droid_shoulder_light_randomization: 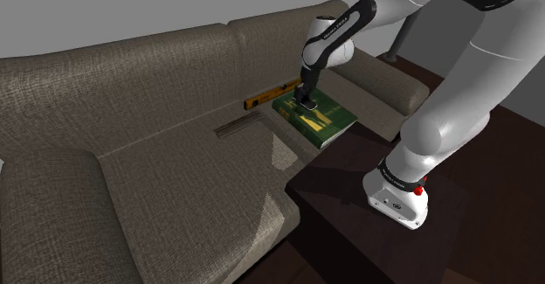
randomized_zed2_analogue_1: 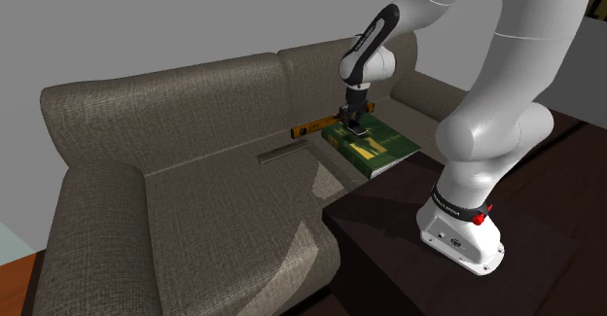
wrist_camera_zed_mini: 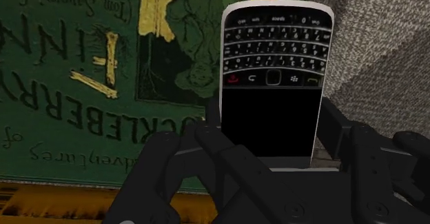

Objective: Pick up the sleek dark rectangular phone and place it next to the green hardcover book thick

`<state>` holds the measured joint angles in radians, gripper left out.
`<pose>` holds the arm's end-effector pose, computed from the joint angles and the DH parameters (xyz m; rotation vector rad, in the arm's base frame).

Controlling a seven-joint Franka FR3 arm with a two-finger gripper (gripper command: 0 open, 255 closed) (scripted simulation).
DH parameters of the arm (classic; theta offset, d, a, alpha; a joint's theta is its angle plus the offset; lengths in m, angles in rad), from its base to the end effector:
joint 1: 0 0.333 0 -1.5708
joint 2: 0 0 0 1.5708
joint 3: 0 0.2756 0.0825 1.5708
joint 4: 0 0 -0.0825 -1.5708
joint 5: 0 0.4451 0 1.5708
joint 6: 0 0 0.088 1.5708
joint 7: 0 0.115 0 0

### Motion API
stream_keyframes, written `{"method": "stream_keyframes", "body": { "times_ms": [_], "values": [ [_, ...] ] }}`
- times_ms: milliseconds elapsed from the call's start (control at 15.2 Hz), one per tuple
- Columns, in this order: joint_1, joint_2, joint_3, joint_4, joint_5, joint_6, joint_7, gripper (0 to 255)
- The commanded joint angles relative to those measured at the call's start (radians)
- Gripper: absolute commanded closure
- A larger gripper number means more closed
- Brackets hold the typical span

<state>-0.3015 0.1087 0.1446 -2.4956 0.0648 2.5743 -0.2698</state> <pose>0.4895 -0.0756 0.1408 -3.0855 -0.0881 0.0279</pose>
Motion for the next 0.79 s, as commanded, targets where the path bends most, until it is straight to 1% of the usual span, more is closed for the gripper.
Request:
{"method": "stream_keyframes", "body": {
  "times_ms": [0, 330, 726],
  "values": [
    [-0.032, 0.021, -0.025, 0.035, -0.005, -0.017, -0.055, 255],
    [-0.103, 0.082, -0.077, 0.128, -0.010, -0.054, -0.172, 255],
    [-0.185, 0.176, -0.125, 0.275, -0.011, -0.111, -0.299, 255]
  ]
}}
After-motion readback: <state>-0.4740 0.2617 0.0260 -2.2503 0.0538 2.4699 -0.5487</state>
